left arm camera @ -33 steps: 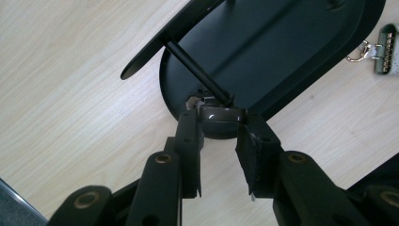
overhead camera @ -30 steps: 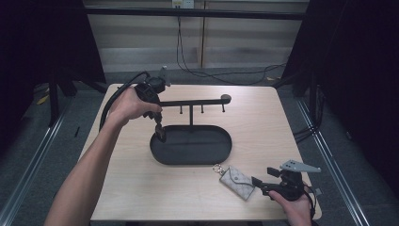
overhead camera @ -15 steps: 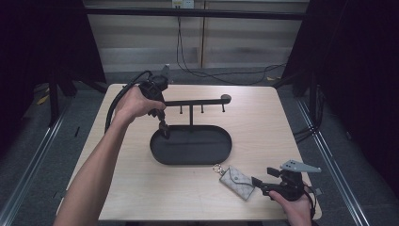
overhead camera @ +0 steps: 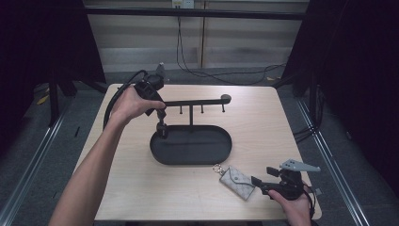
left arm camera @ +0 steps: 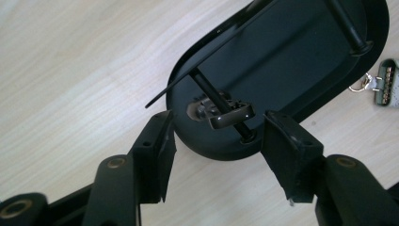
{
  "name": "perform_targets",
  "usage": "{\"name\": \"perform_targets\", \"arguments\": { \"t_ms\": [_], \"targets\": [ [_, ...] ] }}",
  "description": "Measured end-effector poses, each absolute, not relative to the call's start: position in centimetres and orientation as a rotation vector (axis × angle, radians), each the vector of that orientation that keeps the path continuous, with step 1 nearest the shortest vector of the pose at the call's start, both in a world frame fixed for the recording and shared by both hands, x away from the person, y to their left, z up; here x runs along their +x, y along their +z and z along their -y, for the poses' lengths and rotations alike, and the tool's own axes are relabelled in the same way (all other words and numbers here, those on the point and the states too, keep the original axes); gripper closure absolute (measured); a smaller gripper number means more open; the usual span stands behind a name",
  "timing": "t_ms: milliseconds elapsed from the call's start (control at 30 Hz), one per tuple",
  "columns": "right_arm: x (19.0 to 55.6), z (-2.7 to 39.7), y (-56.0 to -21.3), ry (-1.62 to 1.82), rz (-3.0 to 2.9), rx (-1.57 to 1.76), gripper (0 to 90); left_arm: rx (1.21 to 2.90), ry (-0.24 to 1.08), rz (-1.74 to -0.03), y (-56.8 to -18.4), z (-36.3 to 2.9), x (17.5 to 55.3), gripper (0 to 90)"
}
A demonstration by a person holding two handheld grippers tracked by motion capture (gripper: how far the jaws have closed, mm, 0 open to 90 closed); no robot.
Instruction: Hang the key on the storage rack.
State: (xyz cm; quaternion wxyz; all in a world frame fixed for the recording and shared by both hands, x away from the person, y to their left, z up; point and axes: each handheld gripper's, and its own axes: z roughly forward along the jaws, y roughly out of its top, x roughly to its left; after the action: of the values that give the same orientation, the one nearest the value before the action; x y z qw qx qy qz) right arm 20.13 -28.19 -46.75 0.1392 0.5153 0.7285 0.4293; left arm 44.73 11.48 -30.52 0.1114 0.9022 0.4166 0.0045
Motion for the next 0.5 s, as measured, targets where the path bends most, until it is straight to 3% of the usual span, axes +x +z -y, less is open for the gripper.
{"name": "perform_targets", "arguments": {
  "t_ms": [167, 500],
  "targets": [
    [20.1, 28.2, -46.8, 1.241, -2.101, 1.487, 19.4, 2.600, 0.015, -1.208, -30.9, -12.5, 44.1, 33.8],
    [20.1, 28.1, -46.8, 1.231, -2.102, 1.485, 19.0, 2.489, 0.096, -1.160, -30.6, -14.5, 41.8, 24.0]
  ]
}}
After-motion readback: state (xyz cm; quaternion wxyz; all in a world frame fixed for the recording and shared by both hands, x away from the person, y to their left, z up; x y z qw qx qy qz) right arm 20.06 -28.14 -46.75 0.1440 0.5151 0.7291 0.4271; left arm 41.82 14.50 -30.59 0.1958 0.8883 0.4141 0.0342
